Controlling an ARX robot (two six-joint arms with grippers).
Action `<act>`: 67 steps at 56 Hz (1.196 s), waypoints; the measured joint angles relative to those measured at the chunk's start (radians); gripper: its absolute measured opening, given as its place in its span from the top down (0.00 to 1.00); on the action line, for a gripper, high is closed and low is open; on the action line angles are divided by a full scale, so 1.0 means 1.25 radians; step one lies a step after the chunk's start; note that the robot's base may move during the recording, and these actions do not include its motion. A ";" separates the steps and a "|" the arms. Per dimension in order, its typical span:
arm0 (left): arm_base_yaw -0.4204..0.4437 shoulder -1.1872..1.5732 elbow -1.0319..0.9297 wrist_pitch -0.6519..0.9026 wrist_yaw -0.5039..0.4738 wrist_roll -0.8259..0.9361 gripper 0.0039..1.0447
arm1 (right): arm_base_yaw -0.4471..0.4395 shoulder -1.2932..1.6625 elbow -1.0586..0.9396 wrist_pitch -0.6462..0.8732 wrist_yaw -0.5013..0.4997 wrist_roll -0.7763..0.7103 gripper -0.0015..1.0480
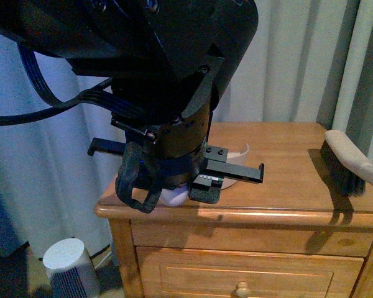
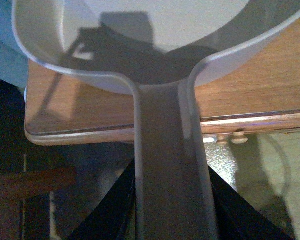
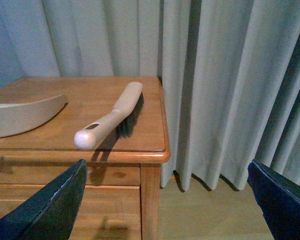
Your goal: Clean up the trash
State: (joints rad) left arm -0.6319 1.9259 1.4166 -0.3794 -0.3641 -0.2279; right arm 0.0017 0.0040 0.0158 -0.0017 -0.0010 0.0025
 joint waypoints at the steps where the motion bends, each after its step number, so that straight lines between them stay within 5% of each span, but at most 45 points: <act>1: 0.001 -0.002 -0.004 0.005 0.000 0.002 0.73 | 0.000 0.000 0.000 0.000 0.000 0.000 0.07; 17: 0.018 -0.059 -0.072 0.136 -0.009 0.050 0.73 | 0.000 0.000 0.000 0.000 0.000 0.000 0.07; 23: 0.037 -0.148 -0.148 0.313 -0.003 0.131 0.73 | 0.000 0.000 0.000 0.000 0.000 0.000 0.07; 25: 0.070 -0.306 -0.269 0.555 0.024 0.260 0.73 | 0.000 0.000 0.000 0.000 0.000 0.000 0.07; 31: 0.106 -0.413 -0.367 0.669 0.120 0.308 0.73 | 0.000 0.000 0.000 0.000 0.000 0.000 0.07; 52: 0.168 -0.921 -0.675 0.679 0.259 0.325 0.73 | 0.000 0.000 0.000 0.000 0.000 0.000 0.07; 67: 0.173 -1.213 -0.814 0.617 0.257 0.299 0.73 | 0.000 0.000 0.000 0.000 0.000 0.000 0.07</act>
State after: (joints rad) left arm -0.4156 0.4091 0.3992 0.3920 -0.0429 0.1459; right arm 0.0017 0.0036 0.0158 -0.0021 -0.0006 0.0025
